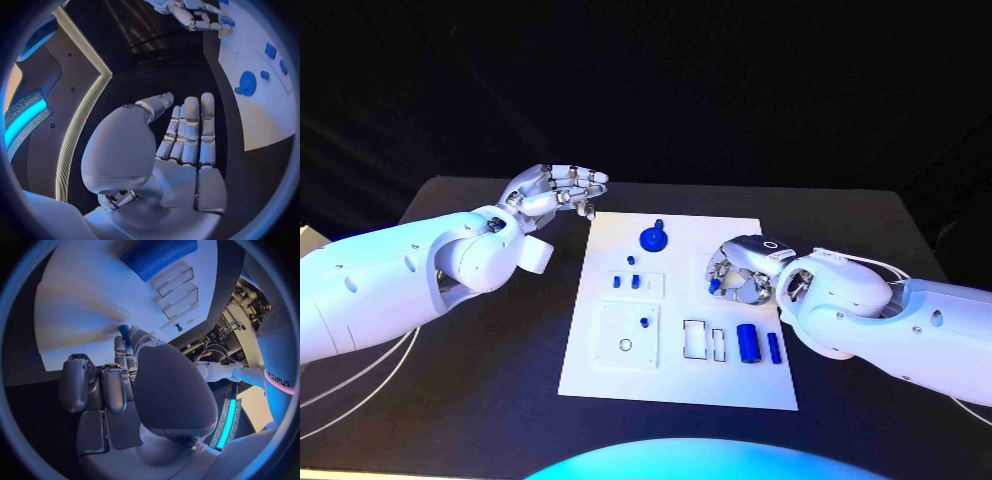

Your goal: Assemble the parts on the task board

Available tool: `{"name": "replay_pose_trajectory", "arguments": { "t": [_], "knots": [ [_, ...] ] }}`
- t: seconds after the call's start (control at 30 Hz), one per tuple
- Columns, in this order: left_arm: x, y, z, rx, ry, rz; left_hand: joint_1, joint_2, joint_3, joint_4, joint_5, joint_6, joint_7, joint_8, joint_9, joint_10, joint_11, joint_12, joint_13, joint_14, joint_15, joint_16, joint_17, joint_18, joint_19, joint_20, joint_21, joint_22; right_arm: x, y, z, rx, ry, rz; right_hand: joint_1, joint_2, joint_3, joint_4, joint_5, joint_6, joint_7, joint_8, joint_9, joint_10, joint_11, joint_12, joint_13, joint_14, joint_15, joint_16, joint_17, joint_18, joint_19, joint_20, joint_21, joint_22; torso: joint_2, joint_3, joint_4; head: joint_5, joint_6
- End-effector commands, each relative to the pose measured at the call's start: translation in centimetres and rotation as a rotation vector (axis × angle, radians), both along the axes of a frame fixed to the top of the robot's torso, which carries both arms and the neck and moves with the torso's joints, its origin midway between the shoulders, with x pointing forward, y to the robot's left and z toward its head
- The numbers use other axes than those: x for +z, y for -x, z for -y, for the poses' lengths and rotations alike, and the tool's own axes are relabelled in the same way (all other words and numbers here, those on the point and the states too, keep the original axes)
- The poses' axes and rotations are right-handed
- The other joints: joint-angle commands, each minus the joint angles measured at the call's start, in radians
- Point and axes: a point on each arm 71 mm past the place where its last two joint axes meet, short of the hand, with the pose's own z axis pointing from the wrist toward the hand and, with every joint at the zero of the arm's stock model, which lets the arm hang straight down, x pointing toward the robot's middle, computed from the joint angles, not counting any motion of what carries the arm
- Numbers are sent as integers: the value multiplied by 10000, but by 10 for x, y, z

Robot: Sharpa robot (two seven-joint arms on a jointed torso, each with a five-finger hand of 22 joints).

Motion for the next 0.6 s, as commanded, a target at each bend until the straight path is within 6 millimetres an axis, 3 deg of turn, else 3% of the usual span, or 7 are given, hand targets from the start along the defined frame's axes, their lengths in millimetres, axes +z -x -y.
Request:
{"name": "replay_pose_trajectory", "arguments": {
  "t": [0.03, 0.4, 0.6],
  "knots": [
    [1, 0, 2, -164, 81, 44, 37, 13, -24, -38, 30, -36, -3, 66, -17, -57, -13, -54, -15, -50, 35, -46, -16, 143, -16, 39, 57, 11, 2, 1, -2, 120, -270, 182, -153, 1, 173, 0, 57, 96, 10, 59, -10, 134, -13, -68, -30, 502, -98, 7, -6, -38, 334, -104, 59, 1409, -6, -1, -3, -2, -11],
    [1, 0, 2, -163, 76, 32, 37, 13, -24, -38, 30, -36, -3, 66, -17, -57, -13, -54, -15, -50, 35, -46, -16, 143, -16, 39, 57, 11, 2, 0, 0, -78, -243, 268, -253, -22, 380, -5, 44, 150, 23, 62, -8, 252, -30, -152, -60, 509, -114, 12, -2, -55, 358, -126, 144, 1452, -2, 3, -3, 5, -24],
    [0, 0, 2, -169, 68, 14, 37, 13, -24, -38, 30, -36, -3, 66, -17, -57, -13, -54, -15, -50, 35, -46, -16, 143, -16, 39, 57, 11, -1, 0, -1, -80, -46, 155, -134, -21, 892, -91, 212, 444, 12, 190, 62, 488, -66, -277, -91, 515, -149, 23, 8, -63, 369, -159, 185, 1489, 7, 1, 6, -3, -38]
  ]
}}
